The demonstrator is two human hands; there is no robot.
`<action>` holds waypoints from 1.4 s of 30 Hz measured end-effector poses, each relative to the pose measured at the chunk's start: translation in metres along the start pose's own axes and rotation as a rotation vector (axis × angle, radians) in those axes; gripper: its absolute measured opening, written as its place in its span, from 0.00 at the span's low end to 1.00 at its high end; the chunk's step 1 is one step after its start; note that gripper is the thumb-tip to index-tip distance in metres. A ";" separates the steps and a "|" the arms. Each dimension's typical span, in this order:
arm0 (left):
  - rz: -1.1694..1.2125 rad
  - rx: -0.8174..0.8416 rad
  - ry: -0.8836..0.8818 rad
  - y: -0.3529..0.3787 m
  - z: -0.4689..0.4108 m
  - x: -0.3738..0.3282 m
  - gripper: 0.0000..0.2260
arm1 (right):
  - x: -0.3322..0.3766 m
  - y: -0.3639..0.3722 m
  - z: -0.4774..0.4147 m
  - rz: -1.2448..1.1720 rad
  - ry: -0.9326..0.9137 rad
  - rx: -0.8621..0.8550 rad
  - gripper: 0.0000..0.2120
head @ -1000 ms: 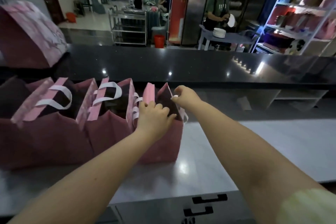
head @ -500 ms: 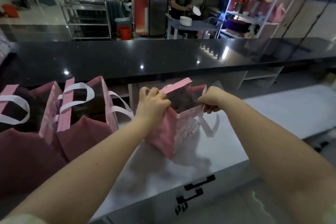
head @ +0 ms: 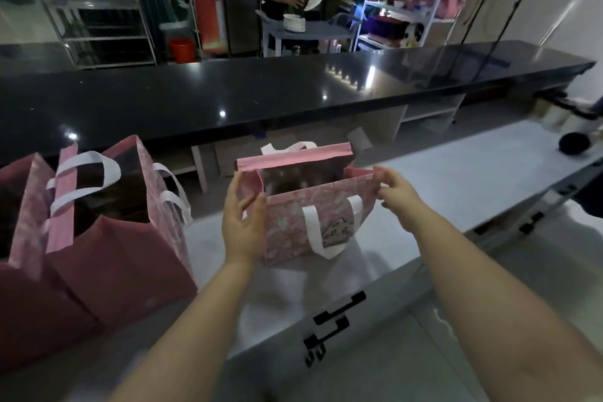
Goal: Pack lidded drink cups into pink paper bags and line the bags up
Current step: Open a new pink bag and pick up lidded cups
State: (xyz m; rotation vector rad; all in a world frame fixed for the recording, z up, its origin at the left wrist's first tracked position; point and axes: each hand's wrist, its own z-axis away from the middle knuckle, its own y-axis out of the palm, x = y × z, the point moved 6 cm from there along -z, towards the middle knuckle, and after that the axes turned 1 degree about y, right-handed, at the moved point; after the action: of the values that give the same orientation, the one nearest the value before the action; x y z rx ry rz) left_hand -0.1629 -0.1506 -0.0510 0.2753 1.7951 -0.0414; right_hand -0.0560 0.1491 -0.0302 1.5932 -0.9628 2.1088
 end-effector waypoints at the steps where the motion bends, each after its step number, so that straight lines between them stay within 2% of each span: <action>1: -0.002 0.024 0.022 0.001 0.008 0.003 0.30 | -0.007 0.010 0.003 0.000 -0.008 0.027 0.24; 3: -0.004 0.054 0.019 0.001 0.020 0.016 0.37 | -0.019 0.023 0.006 -0.019 -0.021 -0.004 0.20; 4: -0.001 0.040 -0.023 0.000 0.022 0.024 0.37 | -0.026 0.025 0.007 -0.048 -0.020 -0.052 0.17; 9: -0.147 -0.045 -0.176 -0.012 0.019 0.056 0.12 | -0.063 0.024 0.023 -0.253 0.055 -0.236 0.07; 13: -0.184 -0.012 -0.138 0.027 0.003 0.055 0.08 | -0.074 -0.004 0.036 -0.422 0.092 -0.424 0.08; 19: -0.097 0.156 -0.140 0.151 0.009 0.035 0.12 | -0.078 -0.109 0.058 -0.471 0.038 -0.690 0.12; 28: -0.021 0.414 -0.168 0.356 0.088 0.026 0.07 | -0.121 -0.285 0.082 -0.514 -0.023 -0.830 0.09; 37: 0.110 0.484 -0.232 0.564 0.176 0.011 0.07 | -0.177 -0.509 0.089 -0.531 -0.064 -0.972 0.11; 42: 0.171 0.454 -0.277 0.642 0.195 0.012 0.07 | -0.195 -0.584 0.064 -0.562 -0.126 -0.969 0.12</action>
State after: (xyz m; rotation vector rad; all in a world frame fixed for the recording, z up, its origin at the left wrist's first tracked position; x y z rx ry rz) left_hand 0.1542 0.4401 -0.0337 0.7117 1.4651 -0.3515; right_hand 0.4144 0.5510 -0.0182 1.2460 -1.1399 0.9220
